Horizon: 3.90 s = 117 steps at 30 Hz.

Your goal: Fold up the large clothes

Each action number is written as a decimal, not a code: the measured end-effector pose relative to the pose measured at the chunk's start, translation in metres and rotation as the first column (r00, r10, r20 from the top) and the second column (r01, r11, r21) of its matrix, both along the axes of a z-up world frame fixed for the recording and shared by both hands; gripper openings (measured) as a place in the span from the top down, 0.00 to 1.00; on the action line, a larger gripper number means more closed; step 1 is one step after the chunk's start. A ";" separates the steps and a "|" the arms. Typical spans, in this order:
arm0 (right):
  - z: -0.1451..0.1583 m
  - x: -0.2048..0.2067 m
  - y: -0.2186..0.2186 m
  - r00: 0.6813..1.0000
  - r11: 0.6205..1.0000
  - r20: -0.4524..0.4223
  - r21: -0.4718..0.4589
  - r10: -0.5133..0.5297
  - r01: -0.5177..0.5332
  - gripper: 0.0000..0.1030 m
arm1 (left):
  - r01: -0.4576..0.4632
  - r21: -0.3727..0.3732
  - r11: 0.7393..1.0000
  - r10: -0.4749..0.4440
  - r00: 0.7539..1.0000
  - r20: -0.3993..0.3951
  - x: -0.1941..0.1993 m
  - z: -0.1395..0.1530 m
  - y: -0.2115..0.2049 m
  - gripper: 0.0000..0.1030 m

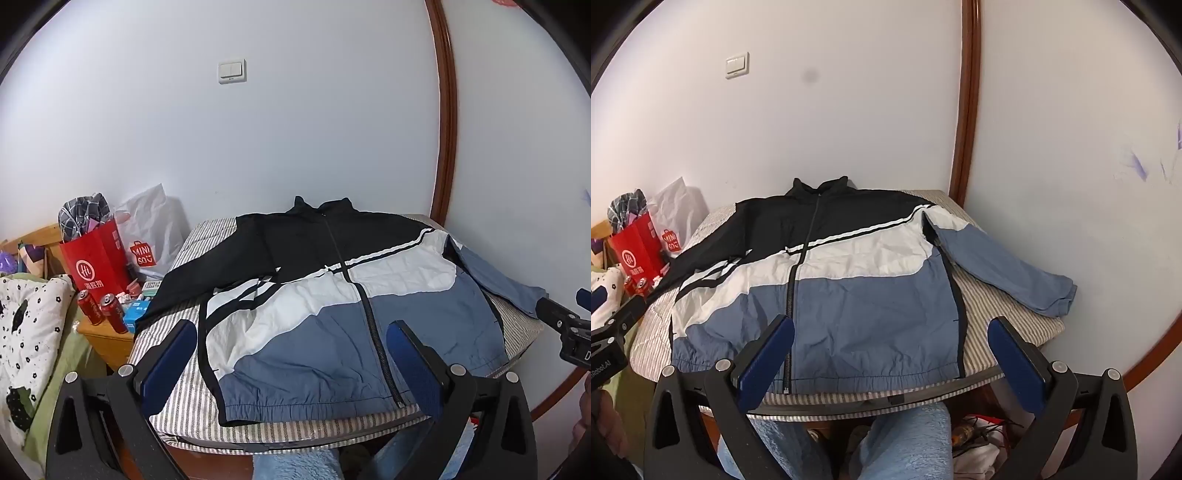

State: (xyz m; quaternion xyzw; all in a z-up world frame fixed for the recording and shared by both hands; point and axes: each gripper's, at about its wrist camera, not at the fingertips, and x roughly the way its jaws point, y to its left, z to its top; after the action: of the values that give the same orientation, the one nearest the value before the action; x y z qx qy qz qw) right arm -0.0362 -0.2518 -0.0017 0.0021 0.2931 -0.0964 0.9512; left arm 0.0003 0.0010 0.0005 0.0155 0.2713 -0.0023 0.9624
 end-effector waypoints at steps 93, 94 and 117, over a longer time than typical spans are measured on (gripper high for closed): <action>0.001 0.055 -0.032 0.994 0.994 -0.023 0.026 0.105 -0.105 0.00 | -0.018 -0.009 1.000 0.018 1.000 -0.015 0.040 0.026 -0.046 0.00; 0.001 0.059 -0.031 0.993 0.993 -0.026 0.021 0.116 -0.115 0.00 | -0.025 -0.014 1.000 0.024 0.999 -0.023 0.043 0.025 -0.045 0.00; -0.058 0.169 0.040 0.972 0.976 -0.088 0.006 0.219 -0.220 0.19 | -0.280 -0.153 0.948 0.234 0.936 -0.264 0.135 -0.094 0.134 0.13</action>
State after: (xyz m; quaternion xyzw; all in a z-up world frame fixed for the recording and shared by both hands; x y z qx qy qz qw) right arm 0.1327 -0.2119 -0.0597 -0.0365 0.3328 0.0087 0.9422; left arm 0.1349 0.1350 -0.0938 -0.1118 0.3848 0.0965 0.9111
